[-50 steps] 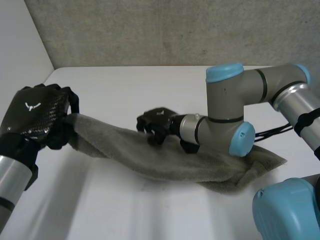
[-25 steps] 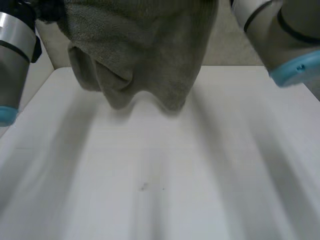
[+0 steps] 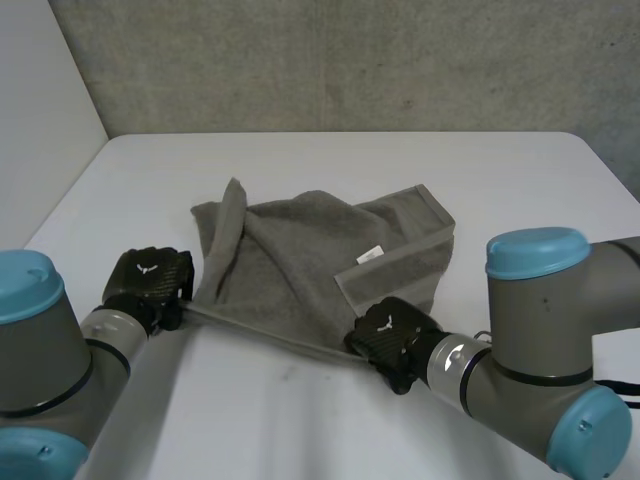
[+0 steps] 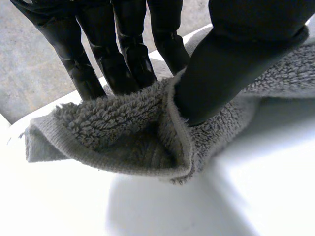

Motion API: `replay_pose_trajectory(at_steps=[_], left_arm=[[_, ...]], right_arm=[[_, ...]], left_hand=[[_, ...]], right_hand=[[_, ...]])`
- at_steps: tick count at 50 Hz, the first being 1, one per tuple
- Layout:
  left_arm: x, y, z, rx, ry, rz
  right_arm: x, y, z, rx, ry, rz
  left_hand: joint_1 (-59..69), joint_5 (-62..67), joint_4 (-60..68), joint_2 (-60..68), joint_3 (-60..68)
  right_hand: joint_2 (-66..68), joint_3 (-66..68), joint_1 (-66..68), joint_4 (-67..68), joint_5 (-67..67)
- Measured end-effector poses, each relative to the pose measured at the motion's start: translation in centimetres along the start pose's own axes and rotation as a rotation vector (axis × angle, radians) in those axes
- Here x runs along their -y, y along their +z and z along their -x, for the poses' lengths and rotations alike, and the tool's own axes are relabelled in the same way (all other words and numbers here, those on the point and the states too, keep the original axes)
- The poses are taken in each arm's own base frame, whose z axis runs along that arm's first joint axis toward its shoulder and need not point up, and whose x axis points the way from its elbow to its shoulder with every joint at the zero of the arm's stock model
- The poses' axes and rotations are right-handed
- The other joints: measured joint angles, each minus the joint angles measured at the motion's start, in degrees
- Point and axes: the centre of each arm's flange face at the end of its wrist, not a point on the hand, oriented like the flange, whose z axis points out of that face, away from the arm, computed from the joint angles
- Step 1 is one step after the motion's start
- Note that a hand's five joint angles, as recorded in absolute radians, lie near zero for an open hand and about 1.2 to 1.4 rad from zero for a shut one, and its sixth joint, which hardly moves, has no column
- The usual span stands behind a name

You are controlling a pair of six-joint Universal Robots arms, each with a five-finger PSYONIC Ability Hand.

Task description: Fold the towel.

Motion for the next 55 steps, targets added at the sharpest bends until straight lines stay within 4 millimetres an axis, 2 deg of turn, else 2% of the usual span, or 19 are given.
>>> replay_pose_trajectory(at_steps=[1,2,5,14,19,24,26,33,42,47,55], left_arm=[[0.0,-0.1,0.0,0.0,0.005,0.0],[0.1,-0.2,0.0,0.0,0.014,-0.003],[0.6,-0.6,0.2,0.007,0.026,-0.022],[1.8,-1.5,0.9,0.032,0.023,-0.067],[1.8,-1.8,1.0,0.038,0.02,-0.069],[1.7,-2.0,1.1,0.039,0.02,-0.067],[1.7,-2.0,1.1,0.04,0.02,-0.068],[1.8,-2.1,1.1,0.04,0.021,-0.068],[1.8,-2.1,1.1,0.041,0.021,-0.072],[1.8,-2.2,1.1,0.041,0.021,-0.07],[1.7,-2.2,1.1,0.041,0.02,-0.066]], right_arm=[[0.2,-0.2,-0.1,-0.007,0.006,-0.008],[0.7,-0.5,-0.4,-0.021,0.02,-0.025],[2.2,-1.5,-1.2,-0.063,0.059,-0.085],[5.6,-3.8,-4.3,-0.19,0.112,-0.251],[6.5,-3.8,-5.9,-0.229,0.096,-0.285],[7.0,-2.3,-7.0,-0.224,0.039,-0.267],[7.1,-1.0,-7.1,-0.2,-0.012,-0.237],[6.9,3.3,-6.8,-0.101,-0.147,-0.163],[5.6,8.3,-6.1,-0.025,-0.198,-0.158],[4.7,9.9,-5.8,-0.015,-0.193,-0.155],[3.7,10.8,-5.5,-0.013,-0.184,-0.135]], left_hand=[[0.0,0.0,0.0,0.0,0.0],[0.0,0.0,0.0,0.0,0.0],[0.0,0.0,0.0,0.0,0.0],[0.01,0.0,0.0,0.0,0.0],[0.01,0.0,0.0,0.0,0.0],[0.01,0.0,0.0,0.0,0.0],[0.01,0.0,0.0,0.0,0.0],[0.01,0.0,0.0,0.0,0.0],[0.01,0.0,0.0,0.01,0.0],[0.01,0.0,0.0,0.01,0.0],[0.01,0.0,0.0,0.01,0.0]], right_hand=[[-4.82,-4.66,-4.67,-4.65,-4.8],[-16.85,-16.37,-16.55,-15.08,-15.72],[-38.03,-37.68,-38.51,-37.61,-38.83],[-39.59,-39.89,-41.07,-39.77,-41.38],[-39.46,-39.72,-40.81,-39.65,-40.07],[-37.98,-37.5,-37.97,-37.83,-36.42],[-36.53,-36.4,-36.93,-36.6,-35.44],[-36.49,-36.2,-36.69,-36.44,-35.4],[-39.01,-39.79,-40.98,-38.55,-41.22],[-39.01,-39.81,-41.02,-38.55,-41.32],[-39.01,-39.8,-40.97,-38.55,-40.9]])
